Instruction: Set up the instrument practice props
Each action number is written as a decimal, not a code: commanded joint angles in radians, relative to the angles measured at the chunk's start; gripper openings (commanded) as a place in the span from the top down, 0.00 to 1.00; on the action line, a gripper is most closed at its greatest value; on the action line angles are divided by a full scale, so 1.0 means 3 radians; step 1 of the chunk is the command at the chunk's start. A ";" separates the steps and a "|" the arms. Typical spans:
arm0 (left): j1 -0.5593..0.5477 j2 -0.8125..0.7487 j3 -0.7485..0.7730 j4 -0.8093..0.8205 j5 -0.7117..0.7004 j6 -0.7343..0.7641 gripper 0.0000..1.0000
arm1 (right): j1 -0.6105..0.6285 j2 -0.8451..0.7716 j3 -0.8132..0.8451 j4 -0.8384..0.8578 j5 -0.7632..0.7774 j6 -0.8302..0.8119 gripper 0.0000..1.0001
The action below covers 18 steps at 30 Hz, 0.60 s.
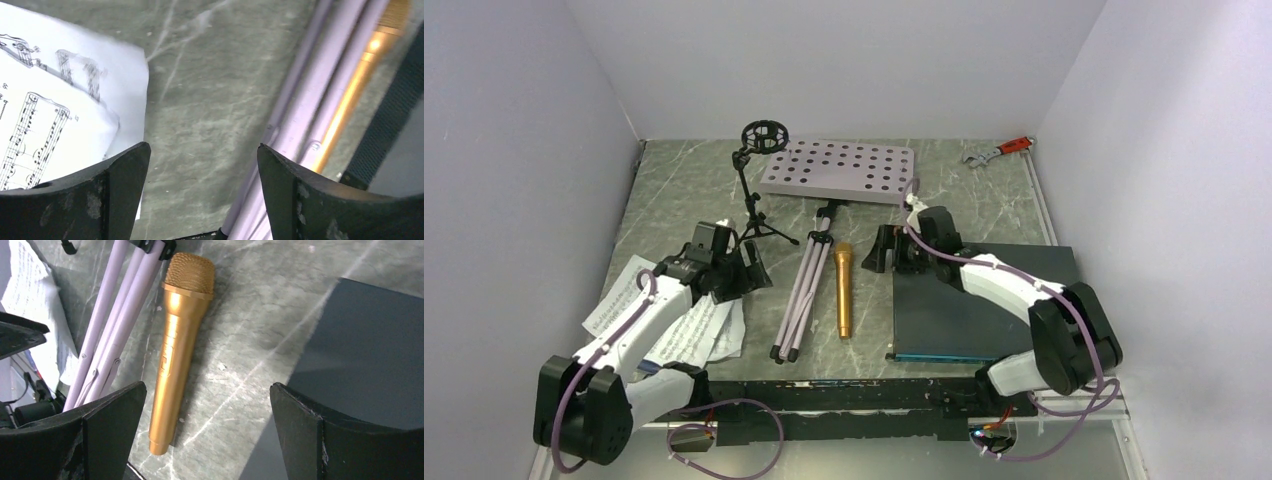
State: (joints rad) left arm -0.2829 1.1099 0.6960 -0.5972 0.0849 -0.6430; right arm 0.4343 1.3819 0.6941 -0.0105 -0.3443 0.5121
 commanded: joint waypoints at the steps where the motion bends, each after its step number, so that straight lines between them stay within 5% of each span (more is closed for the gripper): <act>1: 0.0002 -0.0253 0.0113 0.0328 0.0459 0.0222 0.16 | 0.0277 0.0198 0.0335 -0.0133 0.0205 -0.0213 0.02; 8: 0.0001 -0.0630 -0.0029 0.0667 0.0777 0.0213 0.14 | 0.0730 0.0445 0.0600 -0.0015 0.0064 -0.0240 0.23; 16: 0.0002 -0.0996 -0.0077 0.0703 0.0857 0.0287 0.11 | 0.0886 0.0979 0.0977 0.0021 -0.0227 0.0134 0.68; 18: 0.0002 -0.1059 -0.0064 0.0642 0.0781 0.0297 0.11 | 0.0922 0.1130 0.1067 -0.0004 -0.0256 0.0170 0.72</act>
State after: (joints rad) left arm -0.2829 0.8364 0.6754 -0.4252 0.3103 -0.5831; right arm 0.6910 1.6642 0.9440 -0.0456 -0.3729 0.5152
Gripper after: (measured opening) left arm 0.888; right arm 0.311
